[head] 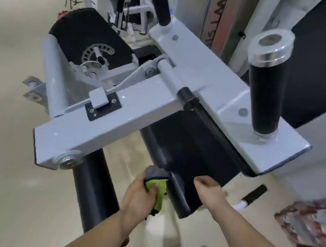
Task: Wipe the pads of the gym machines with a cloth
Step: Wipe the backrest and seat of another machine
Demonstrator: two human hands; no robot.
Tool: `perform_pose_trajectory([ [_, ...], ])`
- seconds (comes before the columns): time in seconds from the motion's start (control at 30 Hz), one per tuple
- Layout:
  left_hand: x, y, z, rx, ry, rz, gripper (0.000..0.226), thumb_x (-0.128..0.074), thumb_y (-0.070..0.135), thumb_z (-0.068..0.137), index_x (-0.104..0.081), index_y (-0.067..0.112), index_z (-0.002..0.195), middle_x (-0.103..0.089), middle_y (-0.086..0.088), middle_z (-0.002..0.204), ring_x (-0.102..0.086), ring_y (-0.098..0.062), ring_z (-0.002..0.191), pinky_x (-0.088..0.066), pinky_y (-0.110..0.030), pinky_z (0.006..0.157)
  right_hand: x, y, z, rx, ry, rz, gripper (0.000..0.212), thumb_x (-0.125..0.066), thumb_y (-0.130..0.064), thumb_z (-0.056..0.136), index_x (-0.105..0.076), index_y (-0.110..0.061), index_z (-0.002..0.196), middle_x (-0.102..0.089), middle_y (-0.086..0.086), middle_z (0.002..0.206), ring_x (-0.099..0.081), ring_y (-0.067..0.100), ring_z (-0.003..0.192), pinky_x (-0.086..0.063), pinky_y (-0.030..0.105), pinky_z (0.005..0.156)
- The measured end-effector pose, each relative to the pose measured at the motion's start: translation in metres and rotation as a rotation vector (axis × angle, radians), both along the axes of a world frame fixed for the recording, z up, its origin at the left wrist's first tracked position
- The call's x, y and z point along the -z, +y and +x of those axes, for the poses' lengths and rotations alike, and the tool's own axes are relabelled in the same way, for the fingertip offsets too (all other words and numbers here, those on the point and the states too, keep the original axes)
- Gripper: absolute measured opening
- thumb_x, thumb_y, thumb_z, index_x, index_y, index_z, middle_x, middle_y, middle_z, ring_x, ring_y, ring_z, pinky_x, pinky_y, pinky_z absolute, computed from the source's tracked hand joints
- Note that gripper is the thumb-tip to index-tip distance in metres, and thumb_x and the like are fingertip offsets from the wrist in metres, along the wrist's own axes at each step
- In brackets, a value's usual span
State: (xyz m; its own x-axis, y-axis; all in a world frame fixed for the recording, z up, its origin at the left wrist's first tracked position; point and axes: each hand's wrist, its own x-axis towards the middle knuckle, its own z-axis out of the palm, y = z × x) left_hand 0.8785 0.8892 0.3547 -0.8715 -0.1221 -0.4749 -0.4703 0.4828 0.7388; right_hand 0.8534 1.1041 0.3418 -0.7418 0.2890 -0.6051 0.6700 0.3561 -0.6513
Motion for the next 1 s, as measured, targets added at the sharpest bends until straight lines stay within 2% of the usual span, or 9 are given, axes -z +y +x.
perform_pose_trajectory([
  [0.13,0.034,-0.002,-0.037,0.186,0.151,-0.120,0.033,-0.058,0.035,0.098,-0.050,0.036,0.130,-0.068,0.010,0.107,-0.067,-0.015,0.095,-0.058,-0.038,0.088,0.036,-0.008,0.015,-0.095,-0.058,0.053,0.022,-0.043,-0.034,0.104,-0.059,-0.034,0.118,-0.063,-0.012,0.107,-0.061,0.017,0.101,-0.043,0.028,0.085],
  [0.23,0.062,0.013,-0.053,0.355,0.357,-0.122,0.059,-0.056,0.031,0.101,-0.033,0.034,0.156,-0.056,0.016,0.130,-0.054,-0.007,0.117,-0.042,-0.025,0.105,0.067,-0.011,0.037,-0.119,-0.030,0.067,0.036,-0.043,-0.025,0.105,-0.063,-0.024,0.135,-0.058,-0.012,0.133,-0.050,0.016,0.133,-0.034,0.025,0.106],
  [0.3,0.090,0.029,-0.058,0.571,0.378,-0.244,0.062,-0.050,0.036,0.104,-0.025,0.033,0.161,-0.048,0.007,0.140,-0.047,-0.017,0.125,-0.038,-0.031,0.111,0.082,-0.005,0.044,-0.152,0.018,0.153,0.041,-0.044,-0.025,0.105,-0.060,-0.026,0.143,-0.052,-0.017,0.148,-0.044,0.012,0.142,-0.032,0.025,0.112],
  [0.4,0.132,0.042,-0.050,0.740,0.448,-0.561,0.060,-0.029,0.056,0.101,-0.042,0.030,0.153,-0.044,-0.003,0.134,-0.043,-0.029,0.117,-0.037,-0.039,0.110,0.102,-0.002,0.050,-0.221,0.142,0.332,0.034,-0.048,-0.029,0.102,-0.068,-0.029,0.129,-0.057,-0.019,0.135,-0.054,0.012,0.127,-0.046,0.032,0.100],
  [0.5,0.150,0.042,-0.052,0.703,0.763,-0.607,0.053,-0.041,0.056,0.094,-0.065,0.022,0.127,-0.056,-0.007,0.111,-0.047,-0.029,0.097,-0.050,-0.048,0.097,0.119,-0.018,0.051,-0.183,0.298,0.527,0.022,-0.052,-0.023,0.090,-0.071,-0.026,0.101,-0.058,-0.013,0.101,-0.052,0.013,0.102,-0.044,0.032,0.073],
  [0.63,0.151,0.039,-0.080,0.819,1.039,-0.705,0.047,-0.049,0.060,0.087,-0.071,0.021,0.100,-0.062,-0.005,0.117,-0.056,-0.035,0.108,-0.042,-0.048,0.091,0.151,-0.019,0.049,0.048,0.582,0.500,0.023,-0.049,-0.019,0.072,-0.072,-0.020,0.077,-0.061,-0.010,0.079,-0.053,0.016,0.087,-0.045,0.036,0.070],
  [0.83,0.185,0.042,-0.074,0.700,1.122,-0.495,0.046,-0.048,0.065,0.088,-0.065,0.025,0.104,-0.060,0.003,0.110,-0.053,-0.026,0.106,-0.039,-0.044,0.092,0.178,-0.018,0.036,0.239,0.838,0.414,0.018,-0.048,-0.013,0.063,-0.058,-0.023,0.053,-0.055,-0.013,0.062,-0.049,0.018,0.079,-0.038,0.025,0.068],
  [0.9,0.203,0.040,-0.046,0.681,1.210,-0.329,0.044,-0.052,0.059,0.087,-0.060,0.021,0.107,-0.057,0.002,0.111,-0.050,-0.027,0.106,-0.037,-0.044,0.088,0.185,-0.018,0.040,0.317,0.885,0.278,0.021,-0.048,-0.012,0.063,-0.046,-0.025,0.047,-0.048,-0.013,0.057,-0.045,0.020,0.072,-0.034,0.031,0.065],
  [1.0,0.232,0.034,-0.005,0.852,1.446,-0.142,0.044,-0.059,0.051,0.083,-0.052,0.016,0.110,-0.051,-0.004,0.112,-0.047,-0.029,0.101,-0.035,-0.043,0.083,0.189,-0.012,0.053,0.422,0.846,0.104,0.024,-0.057,-0.013,0.076,-0.062,-0.027,0.058,-0.060,-0.010,0.066,-0.055,0.019,0.070,-0.046,0.034,0.068],
])
